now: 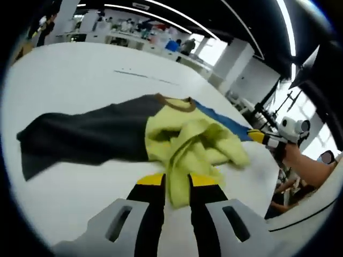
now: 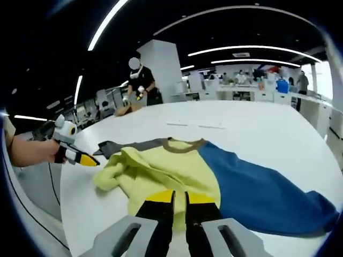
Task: Fold the garment on the visible template until the final outline fits inside the template.
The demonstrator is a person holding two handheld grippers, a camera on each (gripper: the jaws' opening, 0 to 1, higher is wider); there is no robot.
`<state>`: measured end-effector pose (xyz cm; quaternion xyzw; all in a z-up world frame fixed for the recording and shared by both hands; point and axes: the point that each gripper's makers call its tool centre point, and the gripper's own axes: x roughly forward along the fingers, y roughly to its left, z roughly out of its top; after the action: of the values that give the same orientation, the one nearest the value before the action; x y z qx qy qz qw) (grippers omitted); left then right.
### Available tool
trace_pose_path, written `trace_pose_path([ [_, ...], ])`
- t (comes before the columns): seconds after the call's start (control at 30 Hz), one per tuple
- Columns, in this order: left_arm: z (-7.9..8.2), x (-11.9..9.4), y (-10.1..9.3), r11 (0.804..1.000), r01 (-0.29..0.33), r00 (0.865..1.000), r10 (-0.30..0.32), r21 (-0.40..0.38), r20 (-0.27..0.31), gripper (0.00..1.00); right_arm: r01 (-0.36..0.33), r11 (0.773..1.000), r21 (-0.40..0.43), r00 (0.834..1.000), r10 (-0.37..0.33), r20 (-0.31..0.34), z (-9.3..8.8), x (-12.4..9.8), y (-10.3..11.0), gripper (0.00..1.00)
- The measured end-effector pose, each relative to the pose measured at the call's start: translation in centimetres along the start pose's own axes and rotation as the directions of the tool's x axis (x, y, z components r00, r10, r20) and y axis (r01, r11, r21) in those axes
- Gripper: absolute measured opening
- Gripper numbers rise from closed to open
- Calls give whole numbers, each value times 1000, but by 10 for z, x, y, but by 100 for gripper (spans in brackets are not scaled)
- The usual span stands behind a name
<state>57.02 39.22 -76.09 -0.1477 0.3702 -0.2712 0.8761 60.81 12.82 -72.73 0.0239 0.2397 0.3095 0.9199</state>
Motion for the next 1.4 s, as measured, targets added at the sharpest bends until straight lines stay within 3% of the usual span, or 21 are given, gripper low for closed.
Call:
trace_pose_path([
  [0.23, -24, -3, 4, 1000, -30, 998, 29, -8, -50, 10, 3, 1000, 5, 1000, -3, 3, -1, -3, -1, 2],
  [0.5, -32, 2, 1, 999, -36, 997, 37, 14, -70, 10, 6, 1000, 5, 1000, -6, 2, -2, -4, -2, 2],
  [0.9, -33, 5, -1, 999, -20, 997, 23, 33, -77, 0, -6, 1000, 8, 1000, 6, -9, -5, -2, 1, 2],
  [1.4, -25, 0, 2, 999, -23, 999, 25, 49, -46, 0, 36, 998, 41, 996, -33, -78, -21, 14, -16, 3],
])
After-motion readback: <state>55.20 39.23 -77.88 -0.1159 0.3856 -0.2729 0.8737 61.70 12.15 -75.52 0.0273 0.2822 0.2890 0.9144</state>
